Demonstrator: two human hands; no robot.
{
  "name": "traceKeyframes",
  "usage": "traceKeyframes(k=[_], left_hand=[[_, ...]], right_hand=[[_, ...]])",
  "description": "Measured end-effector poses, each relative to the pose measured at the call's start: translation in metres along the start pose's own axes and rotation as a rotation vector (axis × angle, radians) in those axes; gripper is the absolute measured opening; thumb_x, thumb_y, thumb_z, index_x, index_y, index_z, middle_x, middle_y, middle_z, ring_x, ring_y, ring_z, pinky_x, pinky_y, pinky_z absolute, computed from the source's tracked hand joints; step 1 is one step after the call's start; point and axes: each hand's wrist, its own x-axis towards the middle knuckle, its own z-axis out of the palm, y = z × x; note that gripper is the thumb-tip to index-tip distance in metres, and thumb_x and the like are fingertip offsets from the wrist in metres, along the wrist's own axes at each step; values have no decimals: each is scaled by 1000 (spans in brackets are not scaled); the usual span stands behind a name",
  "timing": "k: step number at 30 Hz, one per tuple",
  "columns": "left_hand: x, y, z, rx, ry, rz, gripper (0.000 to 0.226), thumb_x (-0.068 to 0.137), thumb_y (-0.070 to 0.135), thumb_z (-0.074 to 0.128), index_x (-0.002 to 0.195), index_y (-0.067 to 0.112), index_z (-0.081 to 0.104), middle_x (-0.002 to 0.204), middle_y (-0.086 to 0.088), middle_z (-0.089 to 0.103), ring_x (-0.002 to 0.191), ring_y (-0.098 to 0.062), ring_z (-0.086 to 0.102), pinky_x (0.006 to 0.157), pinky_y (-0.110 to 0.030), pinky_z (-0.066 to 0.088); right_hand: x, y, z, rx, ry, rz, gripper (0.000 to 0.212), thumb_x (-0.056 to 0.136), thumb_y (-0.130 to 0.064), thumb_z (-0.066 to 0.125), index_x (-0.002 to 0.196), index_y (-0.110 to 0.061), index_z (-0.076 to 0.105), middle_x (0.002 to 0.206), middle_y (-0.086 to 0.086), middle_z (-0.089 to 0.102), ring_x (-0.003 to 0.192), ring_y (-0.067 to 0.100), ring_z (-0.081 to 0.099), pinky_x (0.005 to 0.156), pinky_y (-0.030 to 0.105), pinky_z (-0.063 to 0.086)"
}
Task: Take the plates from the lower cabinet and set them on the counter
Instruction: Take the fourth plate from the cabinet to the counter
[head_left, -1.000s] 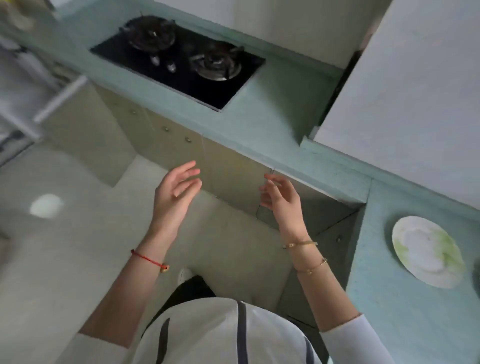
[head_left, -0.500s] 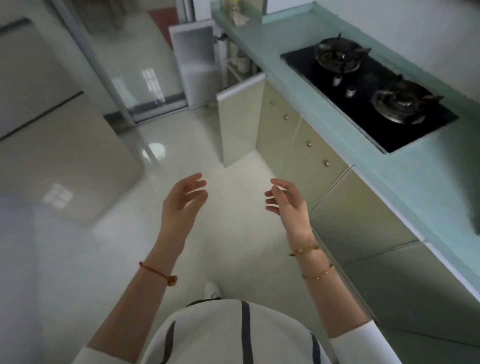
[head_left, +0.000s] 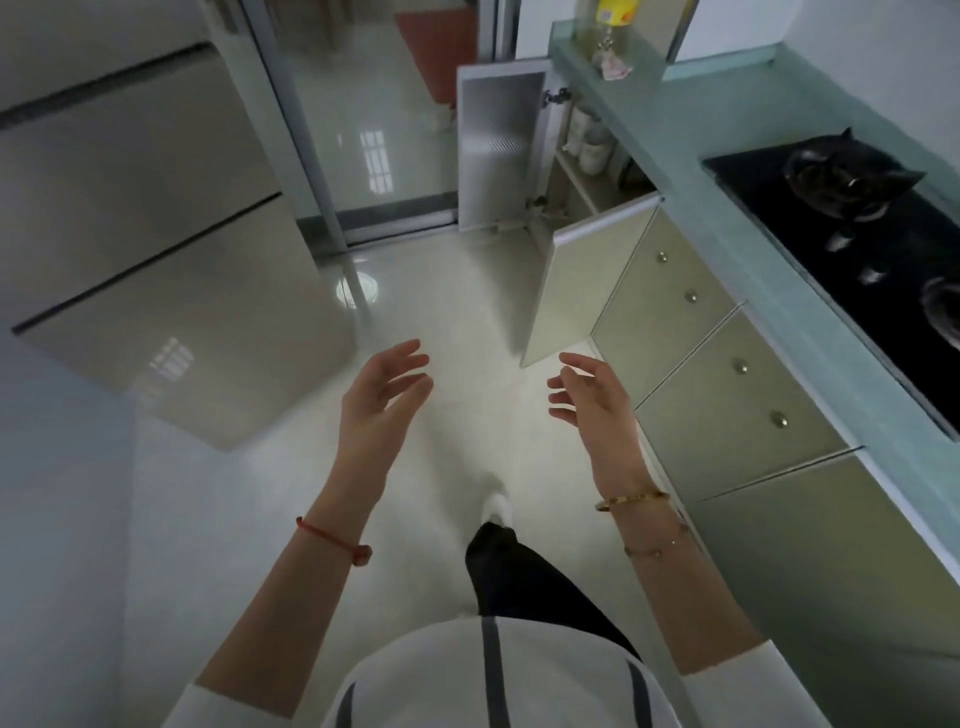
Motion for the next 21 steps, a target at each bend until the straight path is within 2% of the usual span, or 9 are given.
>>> traceKeyframes(k=[3, 11, 18, 21], left_hand=[[48, 7, -5, -7, 25, 6, 36, 91, 11, 67, 124, 24, 65, 119, 3, 70, 109, -16, 67, 102, -39, 52], [213, 53, -8, 5, 19, 69, 38, 93, 6, 64, 129, 16, 60, 124, -7, 66, 114, -25, 64, 104, -42, 50], [358, 90, -3, 13, 15, 79, 37, 93, 4, 63, 128, 16, 60, 125, -10, 66, 115, -28, 64, 105, -47, 49], [417, 93, 0, 14, 5, 65, 38, 92, 4, 64, 127, 17, 61, 123, -7, 68, 113, -26, 65, 104, -45, 50]], right_hand=[[46, -11, 31, 2, -30, -28, 16, 95, -21, 56, 107, -25, 66, 86, -2, 70, 76, 9, 67, 66, 19, 54], [199, -63, 116, 11, -103, -79, 15, 96, -20, 55, 108, -22, 63, 92, 2, 69, 86, 19, 66, 73, 27, 54], [324, -112, 170, -3, -68, -82, 24, 98, -19, 53, 119, -11, 60, 98, 5, 66, 90, 19, 64, 80, 31, 55], [368, -123, 184, -5, -33, -71, 25, 98, -20, 53, 120, -12, 60, 98, 2, 67, 91, 18, 64, 82, 31, 56]])
